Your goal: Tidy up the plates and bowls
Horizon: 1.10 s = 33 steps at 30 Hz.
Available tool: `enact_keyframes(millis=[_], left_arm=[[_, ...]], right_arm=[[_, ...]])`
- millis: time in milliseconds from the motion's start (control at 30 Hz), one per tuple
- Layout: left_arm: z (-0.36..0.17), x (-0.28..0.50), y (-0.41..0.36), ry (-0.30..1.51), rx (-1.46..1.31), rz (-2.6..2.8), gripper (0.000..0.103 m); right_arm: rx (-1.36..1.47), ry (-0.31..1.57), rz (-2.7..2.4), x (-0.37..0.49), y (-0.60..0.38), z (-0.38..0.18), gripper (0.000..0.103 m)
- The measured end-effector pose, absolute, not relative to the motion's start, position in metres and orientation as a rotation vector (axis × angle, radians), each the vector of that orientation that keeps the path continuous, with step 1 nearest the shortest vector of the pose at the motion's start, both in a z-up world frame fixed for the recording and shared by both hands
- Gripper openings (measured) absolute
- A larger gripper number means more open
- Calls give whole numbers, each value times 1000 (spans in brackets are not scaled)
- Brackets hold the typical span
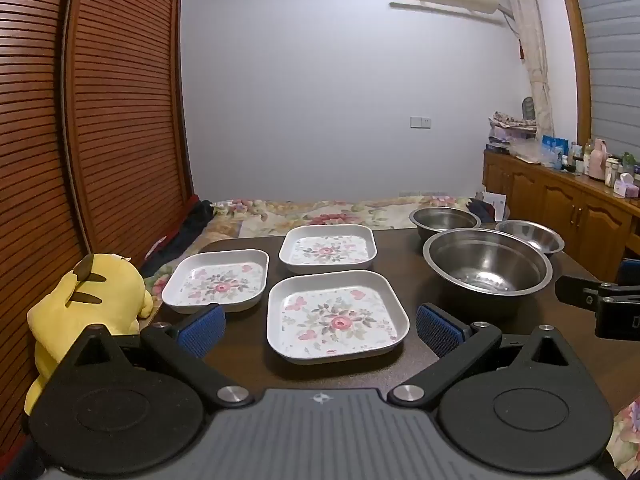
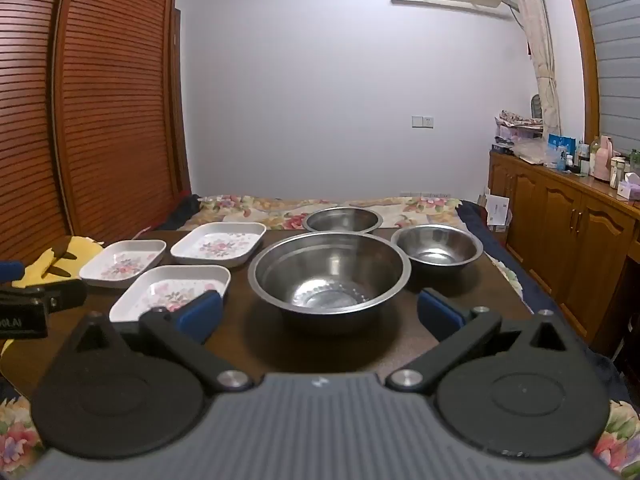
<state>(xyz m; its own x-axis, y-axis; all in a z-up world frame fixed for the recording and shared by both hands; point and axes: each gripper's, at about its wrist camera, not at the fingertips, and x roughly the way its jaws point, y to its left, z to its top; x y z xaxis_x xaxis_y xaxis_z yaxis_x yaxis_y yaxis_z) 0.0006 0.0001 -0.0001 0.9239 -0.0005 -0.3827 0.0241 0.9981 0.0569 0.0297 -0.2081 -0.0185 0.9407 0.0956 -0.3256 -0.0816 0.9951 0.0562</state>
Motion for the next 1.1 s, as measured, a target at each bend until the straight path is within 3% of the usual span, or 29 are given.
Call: enact_keyframes(millis=[1100], left_arm=[[0, -2, -1, 384, 71, -11, 103]], right_arm=[[36, 339, 88, 29, -207, -21, 103]])
